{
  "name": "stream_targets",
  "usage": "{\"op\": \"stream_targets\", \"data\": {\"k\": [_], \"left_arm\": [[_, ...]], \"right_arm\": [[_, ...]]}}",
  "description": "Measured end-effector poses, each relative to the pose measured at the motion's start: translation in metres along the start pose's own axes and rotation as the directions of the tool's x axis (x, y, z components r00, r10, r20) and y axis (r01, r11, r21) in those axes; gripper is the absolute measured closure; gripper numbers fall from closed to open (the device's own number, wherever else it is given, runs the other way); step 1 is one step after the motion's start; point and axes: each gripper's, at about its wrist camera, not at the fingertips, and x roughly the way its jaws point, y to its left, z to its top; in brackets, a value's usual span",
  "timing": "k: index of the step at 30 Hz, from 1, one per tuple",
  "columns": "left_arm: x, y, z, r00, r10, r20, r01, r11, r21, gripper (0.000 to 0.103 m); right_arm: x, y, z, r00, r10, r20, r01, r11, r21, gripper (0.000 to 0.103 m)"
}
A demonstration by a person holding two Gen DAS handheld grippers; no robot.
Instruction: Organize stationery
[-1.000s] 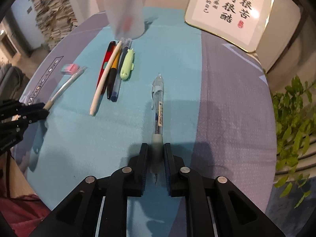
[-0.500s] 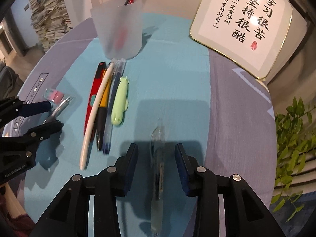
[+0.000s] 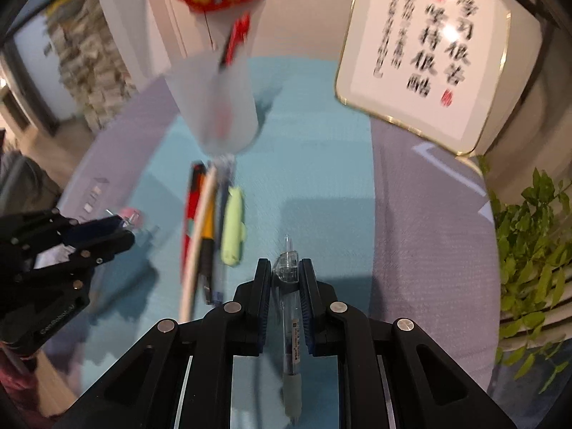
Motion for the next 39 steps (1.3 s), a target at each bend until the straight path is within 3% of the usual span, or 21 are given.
{"op": "stream_targets", "data": {"k": [10,23,27,31,37,39], "left_arm": [[-0.048,0.003,0.017,0.989,0.021,0.146,-0.019,1.0,-0.019,0.091],[-0.066,0.025,0.067,0.966,0.066,0.251,-0.045,0.995,-0.089,0.091],[-0.068,0.027,0.071,0.963,0.062,0.263,-0.038,0.995,-0.096,0.091],[-0.066,0.026,0.065,0.963,0.057,0.265,-0.036,0.996,-0.085,0.091],[-0.058,0.024,0.083,0.964,0.049,0.261,-0.026,0.996,-0.088,0.091],[-0.059,0.022,0.092,0.961,0.055,0.272,-0.033,0.996,-0.083,0.091]], "right_arm": [[-0.058,0.013,0.007,0.982,0.039,0.185,-0.04,0.999,0.002,0.087],[-0.068,0.017,0.024,0.97,0.05,0.237,-0.057,0.998,0.021,0.095],[-0.056,0.003,0.023,0.977,0.048,0.206,-0.059,0.997,0.045,0.095],[-0.02,-0.019,0.001,1.0,0.002,0.029,-0.003,0.999,0.04,0.093],[0.013,-0.006,-0.027,0.996,0.003,-0.092,-0.011,0.997,-0.081,0.091],[0.019,0.0,-0.028,0.994,0.003,-0.105,-0.015,0.994,-0.111,0.083]]}}
